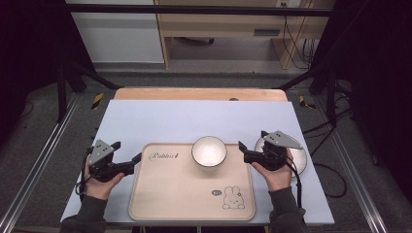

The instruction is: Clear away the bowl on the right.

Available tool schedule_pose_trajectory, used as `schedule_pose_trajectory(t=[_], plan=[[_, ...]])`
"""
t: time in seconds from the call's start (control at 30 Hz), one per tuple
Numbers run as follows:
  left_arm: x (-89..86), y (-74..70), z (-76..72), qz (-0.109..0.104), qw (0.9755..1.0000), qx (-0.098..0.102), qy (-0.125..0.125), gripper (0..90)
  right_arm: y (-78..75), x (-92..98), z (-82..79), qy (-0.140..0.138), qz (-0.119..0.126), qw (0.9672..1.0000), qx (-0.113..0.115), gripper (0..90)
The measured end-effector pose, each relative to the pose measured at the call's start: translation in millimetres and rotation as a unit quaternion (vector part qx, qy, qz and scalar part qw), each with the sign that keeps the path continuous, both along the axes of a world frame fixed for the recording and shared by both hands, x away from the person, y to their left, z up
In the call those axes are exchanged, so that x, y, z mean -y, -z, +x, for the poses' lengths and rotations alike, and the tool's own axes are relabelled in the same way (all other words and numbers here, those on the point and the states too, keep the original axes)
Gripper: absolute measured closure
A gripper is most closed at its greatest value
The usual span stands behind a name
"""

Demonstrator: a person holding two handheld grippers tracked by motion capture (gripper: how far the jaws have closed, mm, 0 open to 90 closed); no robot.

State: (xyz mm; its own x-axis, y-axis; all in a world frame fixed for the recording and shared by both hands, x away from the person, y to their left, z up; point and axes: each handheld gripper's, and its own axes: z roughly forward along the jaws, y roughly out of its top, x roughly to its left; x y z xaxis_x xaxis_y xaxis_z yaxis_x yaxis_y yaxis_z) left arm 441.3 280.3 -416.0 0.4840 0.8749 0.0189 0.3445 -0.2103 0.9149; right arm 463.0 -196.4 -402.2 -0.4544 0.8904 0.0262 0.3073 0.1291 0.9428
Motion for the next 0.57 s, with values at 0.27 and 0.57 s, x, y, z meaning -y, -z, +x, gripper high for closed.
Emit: schedule_pose_trajectory(t=[0.27,0.57], plan=[[-0.6,1.4,-0.3,-0.001,1.0,0.0,-0.001,11.7,4.6,10.3,-3.9,0.01,-0.005,0.9999,0.005,10.0],[-2.0,2.4,0.2,-0.001,1.0,0.0,-0.003,11.7,10.5,19.6,-3.4,0.024,-0.006,0.9997,-0.001,9.8]])
